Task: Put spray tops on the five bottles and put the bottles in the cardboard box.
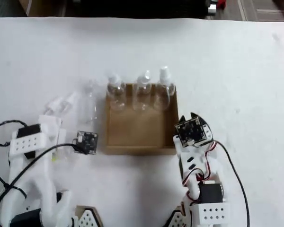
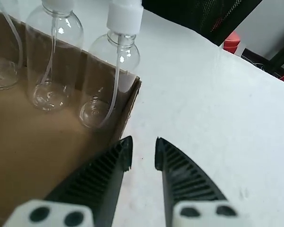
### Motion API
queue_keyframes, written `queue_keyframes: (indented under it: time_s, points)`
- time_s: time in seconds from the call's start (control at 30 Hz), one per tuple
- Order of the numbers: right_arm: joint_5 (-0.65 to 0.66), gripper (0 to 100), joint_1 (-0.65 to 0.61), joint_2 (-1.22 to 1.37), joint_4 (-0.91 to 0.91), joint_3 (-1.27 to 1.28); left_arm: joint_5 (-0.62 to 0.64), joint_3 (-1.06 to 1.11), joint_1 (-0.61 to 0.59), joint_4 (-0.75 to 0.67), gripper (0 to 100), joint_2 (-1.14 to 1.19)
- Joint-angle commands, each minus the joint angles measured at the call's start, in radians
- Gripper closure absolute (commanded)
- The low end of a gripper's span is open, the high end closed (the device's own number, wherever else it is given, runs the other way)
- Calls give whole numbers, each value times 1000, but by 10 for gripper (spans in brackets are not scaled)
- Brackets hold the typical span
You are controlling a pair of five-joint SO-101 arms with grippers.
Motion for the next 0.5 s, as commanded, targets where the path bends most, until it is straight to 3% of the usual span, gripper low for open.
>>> queue_keyframes:
  time_s: [0.0,0.27,0.47]
  points:
    - [11,929,-8,-4,-4,12,-9,43,-8,-97,692,-1]
    - [11,929,-8,-4,-4,12,-66,97,-8,-141,847,-1]
    - [11,929,-8,-5,-5,12,-14,78,-4,-120,974,-13]
